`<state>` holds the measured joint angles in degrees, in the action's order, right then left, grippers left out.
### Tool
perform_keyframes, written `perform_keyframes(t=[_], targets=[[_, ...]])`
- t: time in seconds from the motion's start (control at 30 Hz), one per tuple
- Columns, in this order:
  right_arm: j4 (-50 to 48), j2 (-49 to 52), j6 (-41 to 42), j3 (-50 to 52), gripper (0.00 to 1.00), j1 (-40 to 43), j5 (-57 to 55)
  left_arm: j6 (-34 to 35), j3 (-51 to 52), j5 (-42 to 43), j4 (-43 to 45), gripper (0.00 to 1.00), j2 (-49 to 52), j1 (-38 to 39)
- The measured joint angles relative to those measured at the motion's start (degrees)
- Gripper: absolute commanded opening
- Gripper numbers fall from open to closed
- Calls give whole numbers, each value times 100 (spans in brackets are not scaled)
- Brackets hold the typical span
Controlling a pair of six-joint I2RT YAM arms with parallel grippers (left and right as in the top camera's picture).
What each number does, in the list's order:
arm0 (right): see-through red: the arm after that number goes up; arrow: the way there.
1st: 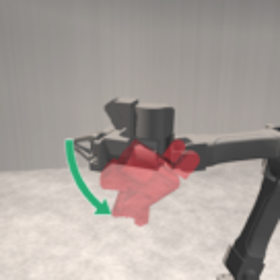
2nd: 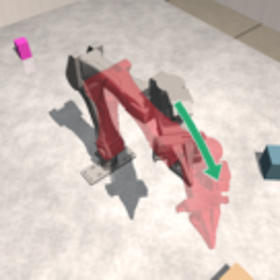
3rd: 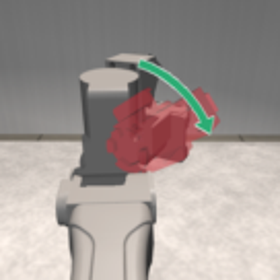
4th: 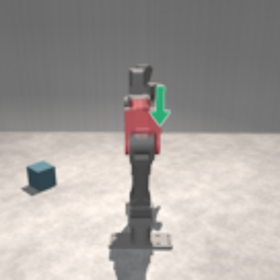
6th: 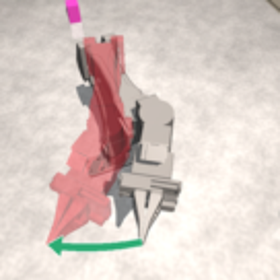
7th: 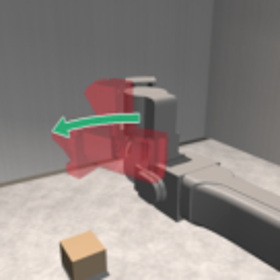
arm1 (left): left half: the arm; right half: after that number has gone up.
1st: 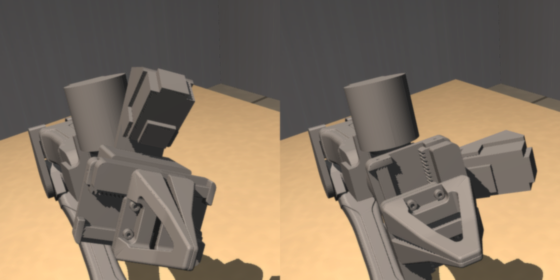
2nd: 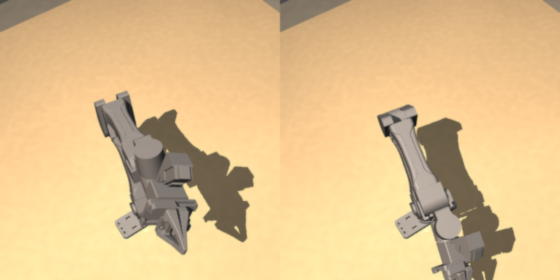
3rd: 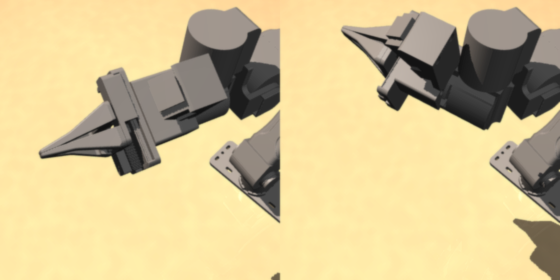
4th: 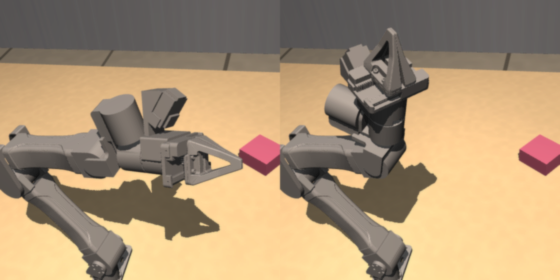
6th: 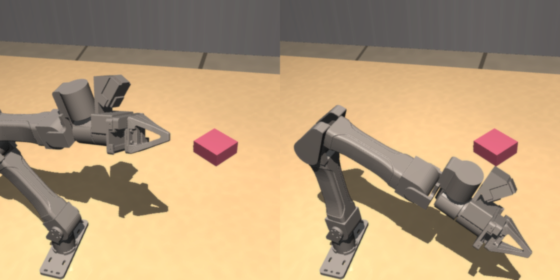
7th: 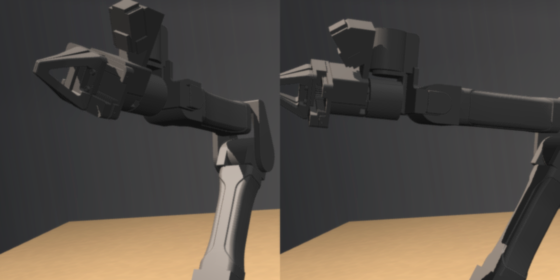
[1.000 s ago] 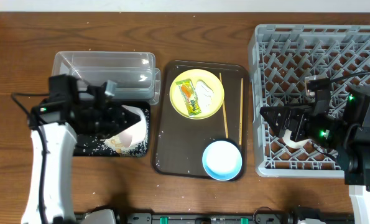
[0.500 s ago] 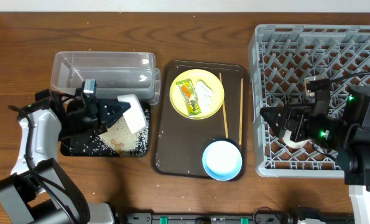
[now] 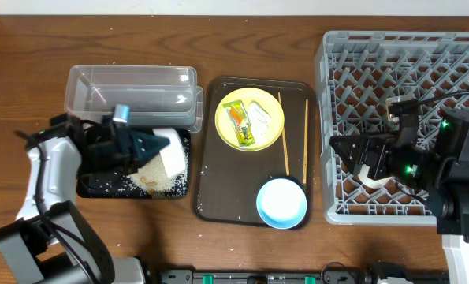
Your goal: Sort waste into correct bins and load items into the dishwasher rack
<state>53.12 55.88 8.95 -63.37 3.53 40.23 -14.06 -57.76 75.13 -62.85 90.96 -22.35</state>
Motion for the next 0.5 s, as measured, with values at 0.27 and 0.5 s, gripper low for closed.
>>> perform_keyframes(t=[0.27, 0.5], targets=[[-181, 0, 0, 0, 89, 0, -114, 538, 0, -1572, 546, 6, -424, 1703], [-195, 0, 0, 0, 89, 0, -127, 1915, 0, -3359, 1558, 6, -546, 3711]])
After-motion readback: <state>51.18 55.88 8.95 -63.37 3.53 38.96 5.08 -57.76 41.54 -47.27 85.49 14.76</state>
